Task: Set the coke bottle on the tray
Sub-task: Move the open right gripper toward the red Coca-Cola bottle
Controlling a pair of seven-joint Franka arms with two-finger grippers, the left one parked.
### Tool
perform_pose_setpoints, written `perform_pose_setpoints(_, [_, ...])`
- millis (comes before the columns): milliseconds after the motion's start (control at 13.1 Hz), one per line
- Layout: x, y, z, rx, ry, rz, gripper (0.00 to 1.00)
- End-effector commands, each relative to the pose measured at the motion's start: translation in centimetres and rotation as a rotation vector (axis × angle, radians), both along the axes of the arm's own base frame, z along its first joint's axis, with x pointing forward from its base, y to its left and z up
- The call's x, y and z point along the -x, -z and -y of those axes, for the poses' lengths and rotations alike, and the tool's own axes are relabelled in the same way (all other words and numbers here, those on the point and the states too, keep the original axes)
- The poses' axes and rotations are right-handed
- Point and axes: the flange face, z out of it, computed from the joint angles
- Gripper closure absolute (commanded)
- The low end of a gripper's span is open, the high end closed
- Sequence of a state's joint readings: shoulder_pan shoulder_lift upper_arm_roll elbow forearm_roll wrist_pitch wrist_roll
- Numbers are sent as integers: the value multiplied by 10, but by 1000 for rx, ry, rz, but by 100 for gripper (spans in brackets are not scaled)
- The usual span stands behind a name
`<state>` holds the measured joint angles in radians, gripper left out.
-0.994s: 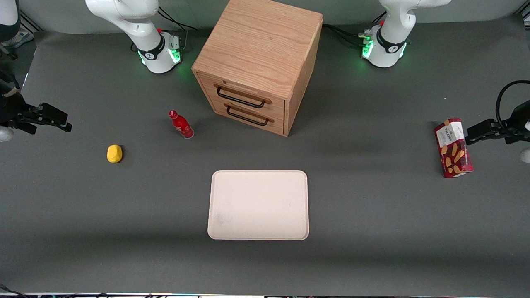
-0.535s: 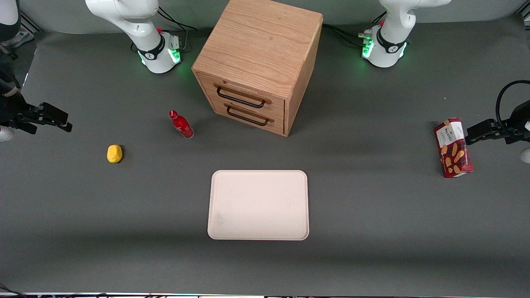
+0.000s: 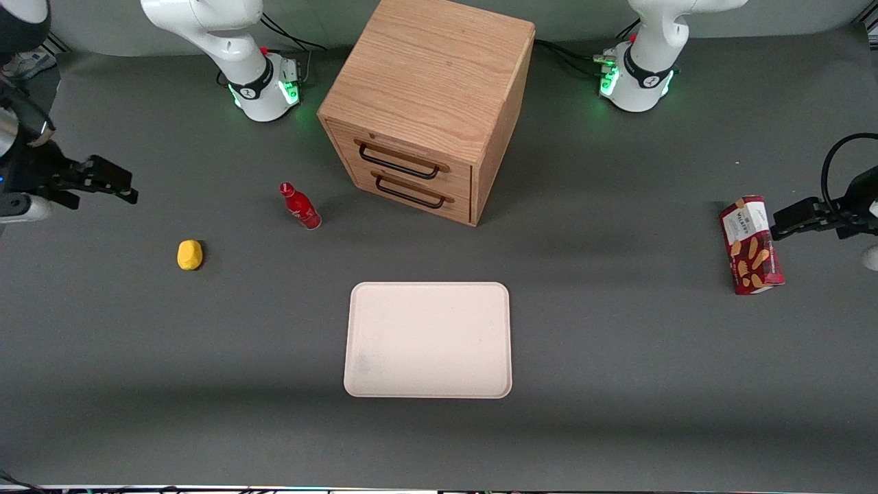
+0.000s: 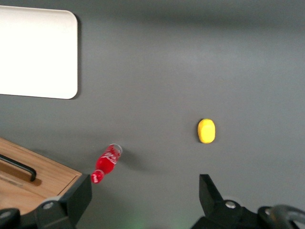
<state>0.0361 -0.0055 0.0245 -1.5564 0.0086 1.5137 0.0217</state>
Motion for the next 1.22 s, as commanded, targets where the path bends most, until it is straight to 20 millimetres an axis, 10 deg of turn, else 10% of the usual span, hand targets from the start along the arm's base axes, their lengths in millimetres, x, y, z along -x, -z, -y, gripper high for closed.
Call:
perform_pose_setpoints(0, [25,-9,-27,-11,45,6,0])
perform_pose_setpoints(1147, [129,7,-138,12,89,8,0])
